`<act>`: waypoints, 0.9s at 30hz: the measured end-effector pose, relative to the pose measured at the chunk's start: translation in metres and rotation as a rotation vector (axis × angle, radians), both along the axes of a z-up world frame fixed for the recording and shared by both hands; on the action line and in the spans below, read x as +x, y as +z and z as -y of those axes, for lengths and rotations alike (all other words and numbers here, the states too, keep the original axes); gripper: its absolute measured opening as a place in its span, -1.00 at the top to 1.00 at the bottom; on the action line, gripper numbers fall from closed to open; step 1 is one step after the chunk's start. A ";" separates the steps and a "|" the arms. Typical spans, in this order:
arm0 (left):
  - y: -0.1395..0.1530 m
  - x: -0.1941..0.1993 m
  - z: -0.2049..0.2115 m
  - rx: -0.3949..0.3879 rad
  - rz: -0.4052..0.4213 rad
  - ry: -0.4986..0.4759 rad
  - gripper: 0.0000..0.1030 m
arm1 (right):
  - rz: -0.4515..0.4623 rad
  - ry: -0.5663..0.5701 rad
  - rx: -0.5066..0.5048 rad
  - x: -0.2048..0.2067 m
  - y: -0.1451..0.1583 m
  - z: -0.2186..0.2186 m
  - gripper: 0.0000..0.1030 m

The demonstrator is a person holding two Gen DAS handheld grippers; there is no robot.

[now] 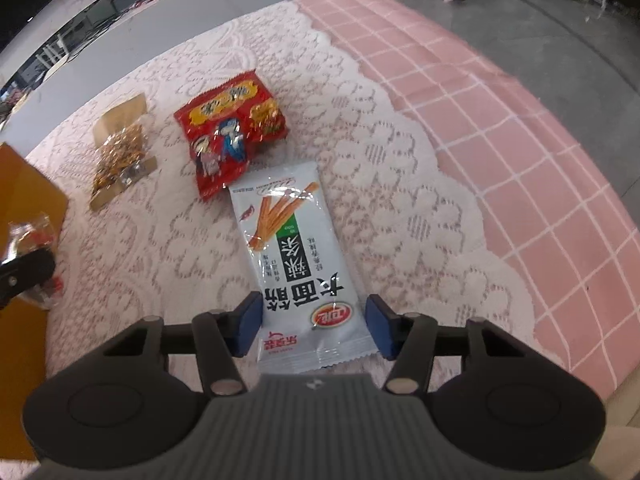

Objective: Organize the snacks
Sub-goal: 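Close the right tool on the white stick-snack bag while the left tool holds the bun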

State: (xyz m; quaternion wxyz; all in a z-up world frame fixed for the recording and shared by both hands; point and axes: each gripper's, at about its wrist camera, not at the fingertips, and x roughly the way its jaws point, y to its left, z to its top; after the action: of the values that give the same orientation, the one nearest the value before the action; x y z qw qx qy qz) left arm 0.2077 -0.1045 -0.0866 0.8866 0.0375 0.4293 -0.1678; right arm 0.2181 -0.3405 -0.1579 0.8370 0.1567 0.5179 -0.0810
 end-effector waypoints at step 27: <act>-0.008 -0.010 0.001 -0.008 -0.045 -0.023 0.19 | 0.063 0.160 -0.200 0.000 -0.002 -0.029 0.12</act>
State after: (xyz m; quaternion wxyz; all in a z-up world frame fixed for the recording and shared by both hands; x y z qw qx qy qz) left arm 0.1974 -0.1057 -0.0945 0.8749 0.0351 0.4479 -0.1808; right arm 0.2176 -0.3117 -0.1602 0.8681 0.0332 0.4916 -0.0601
